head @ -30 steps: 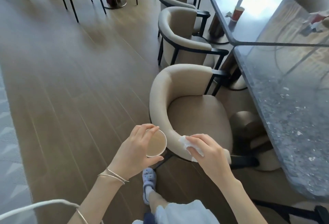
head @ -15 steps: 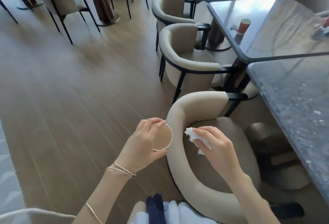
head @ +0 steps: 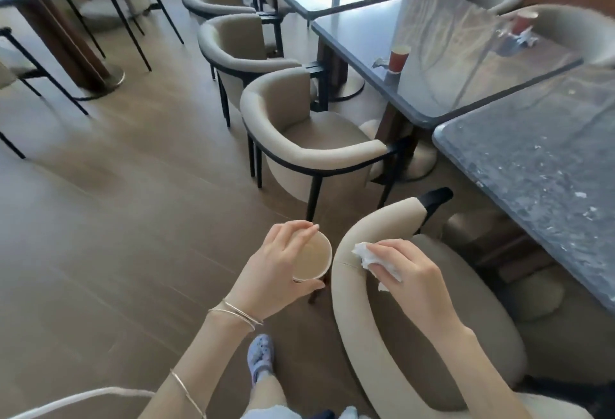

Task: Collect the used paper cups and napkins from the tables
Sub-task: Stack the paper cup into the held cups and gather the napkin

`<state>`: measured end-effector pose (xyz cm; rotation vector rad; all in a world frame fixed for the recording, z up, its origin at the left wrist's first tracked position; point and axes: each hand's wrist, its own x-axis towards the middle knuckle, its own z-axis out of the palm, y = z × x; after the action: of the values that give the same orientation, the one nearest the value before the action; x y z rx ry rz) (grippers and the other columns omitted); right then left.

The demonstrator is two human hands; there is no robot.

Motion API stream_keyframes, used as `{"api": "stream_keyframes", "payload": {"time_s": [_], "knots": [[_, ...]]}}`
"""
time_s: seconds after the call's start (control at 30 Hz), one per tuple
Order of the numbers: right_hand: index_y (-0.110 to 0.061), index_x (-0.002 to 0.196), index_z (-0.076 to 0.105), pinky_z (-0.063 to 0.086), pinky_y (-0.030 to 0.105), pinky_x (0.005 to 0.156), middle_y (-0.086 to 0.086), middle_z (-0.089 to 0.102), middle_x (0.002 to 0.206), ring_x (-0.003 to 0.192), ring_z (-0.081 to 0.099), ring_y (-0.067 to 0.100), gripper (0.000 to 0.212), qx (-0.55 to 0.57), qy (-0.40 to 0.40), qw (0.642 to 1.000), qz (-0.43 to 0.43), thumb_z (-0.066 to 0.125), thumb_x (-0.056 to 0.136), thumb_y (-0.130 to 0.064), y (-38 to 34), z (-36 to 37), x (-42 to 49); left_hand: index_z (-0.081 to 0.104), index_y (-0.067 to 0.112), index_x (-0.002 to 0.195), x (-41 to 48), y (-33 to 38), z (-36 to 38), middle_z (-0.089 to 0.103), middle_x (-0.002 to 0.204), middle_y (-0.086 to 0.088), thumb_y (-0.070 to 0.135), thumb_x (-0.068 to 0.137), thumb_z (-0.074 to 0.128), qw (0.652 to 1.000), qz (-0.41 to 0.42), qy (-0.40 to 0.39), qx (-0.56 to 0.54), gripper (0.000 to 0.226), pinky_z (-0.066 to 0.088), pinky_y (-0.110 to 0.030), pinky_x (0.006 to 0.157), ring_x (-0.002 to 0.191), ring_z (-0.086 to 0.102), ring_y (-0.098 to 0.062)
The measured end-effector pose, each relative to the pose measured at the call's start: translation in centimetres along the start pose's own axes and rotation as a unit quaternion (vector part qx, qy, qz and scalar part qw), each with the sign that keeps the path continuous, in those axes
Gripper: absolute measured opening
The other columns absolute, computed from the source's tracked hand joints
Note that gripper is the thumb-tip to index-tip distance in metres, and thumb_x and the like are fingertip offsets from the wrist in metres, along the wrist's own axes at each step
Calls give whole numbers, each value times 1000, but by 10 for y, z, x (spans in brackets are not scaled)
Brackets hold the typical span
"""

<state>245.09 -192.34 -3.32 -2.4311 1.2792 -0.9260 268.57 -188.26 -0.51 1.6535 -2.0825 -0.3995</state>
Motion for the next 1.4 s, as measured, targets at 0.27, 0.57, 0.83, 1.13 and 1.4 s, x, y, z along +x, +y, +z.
{"api": "stream_keyframes", "payload": {"time_s": [0.27, 0.57, 0.83, 1.13, 1.4], "knots": [[-7, 98, 71, 58, 31, 69, 5, 69, 92, 81, 66, 19, 27, -33, 52, 996, 64, 78, 72, -4, -41, 63, 98, 43, 17, 135, 80, -112, -67, 44, 134, 4, 40, 64, 80, 997, 67, -25, -3, 83, 52, -39, 86, 121, 37, -16], [-7, 99, 71, 58, 28, 70, 5, 69, 92, 82, 66, 18, 25, -65, 67, 990, 106, 76, 74, -7, -32, 93, 172, 45, 17, 134, 151, -180, -79, 45, 132, 2, 38, 63, 81, 994, 99, -46, -23, 82, 52, -43, 85, 119, 40, -20], [-11, 101, 70, 55, 24, 74, 2, 68, 93, 84, 64, 15, 26, -56, 92, 984, 142, 75, 75, -10, 30, 130, 264, 44, 19, 134, 270, -231, -83, 44, 133, 6, 38, 66, 79, 990, 132, -58, -8, 79, 51, -34, 81, 119, 39, -16], [-12, 102, 70, 57, 27, 73, 1, 68, 97, 86, 64, 13, 26, -84, 108, 977, 162, 75, 76, -13, 109, 125, 376, 45, 14, 134, 426, -251, -85, 45, 133, -1, 36, 69, 78, 980, 182, -78, -12, 77, 45, -36, 95, 121, 40, -22], [-12, 101, 70, 57, 27, 74, 2, 68, 96, 87, 64, 15, 25, -108, 122, 965, 205, 75, 76, -13, 156, 128, 429, 45, 19, 133, 517, -274, -63, 45, 133, 3, 40, 67, 78, 973, 206, -99, -20, 77, 49, -36, 88, 120, 40, -21]]}}
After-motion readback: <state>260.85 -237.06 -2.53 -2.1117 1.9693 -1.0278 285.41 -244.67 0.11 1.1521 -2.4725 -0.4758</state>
